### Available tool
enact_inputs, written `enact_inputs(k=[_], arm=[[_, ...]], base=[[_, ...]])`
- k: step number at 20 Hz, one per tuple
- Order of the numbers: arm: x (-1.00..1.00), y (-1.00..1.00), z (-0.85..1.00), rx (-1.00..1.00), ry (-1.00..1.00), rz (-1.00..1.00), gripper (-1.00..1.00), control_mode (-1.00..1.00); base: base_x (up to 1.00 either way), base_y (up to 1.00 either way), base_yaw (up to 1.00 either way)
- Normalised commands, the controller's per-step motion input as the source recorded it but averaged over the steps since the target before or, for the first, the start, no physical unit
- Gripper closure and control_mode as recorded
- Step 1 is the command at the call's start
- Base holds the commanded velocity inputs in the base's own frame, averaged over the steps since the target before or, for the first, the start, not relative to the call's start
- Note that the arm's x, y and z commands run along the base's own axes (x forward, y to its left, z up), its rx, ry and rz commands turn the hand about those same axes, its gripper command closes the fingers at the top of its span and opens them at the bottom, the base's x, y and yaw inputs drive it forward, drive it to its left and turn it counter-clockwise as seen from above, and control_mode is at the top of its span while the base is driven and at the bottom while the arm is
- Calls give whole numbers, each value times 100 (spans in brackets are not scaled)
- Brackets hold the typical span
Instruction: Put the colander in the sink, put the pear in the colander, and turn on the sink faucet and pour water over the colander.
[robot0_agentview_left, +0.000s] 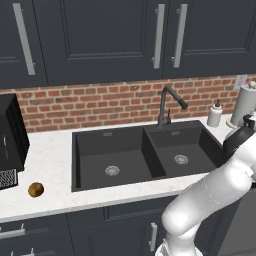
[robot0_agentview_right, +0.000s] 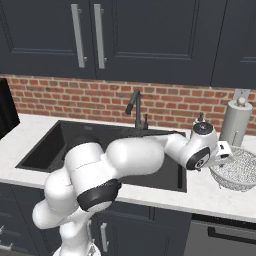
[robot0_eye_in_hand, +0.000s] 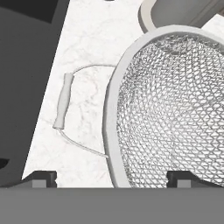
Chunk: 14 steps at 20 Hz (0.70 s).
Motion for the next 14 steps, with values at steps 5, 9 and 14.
enact_inputs(k=[5, 9, 14], arm=[[21, -26, -6, 1, 0, 1, -100, -100], [15, -12, -14, 0, 0, 1, -100, -100], [5, -1, -26, 0, 0, 1, -100, -100]], base=[[0, 0, 0], [0, 0, 0], [0, 0, 0]])
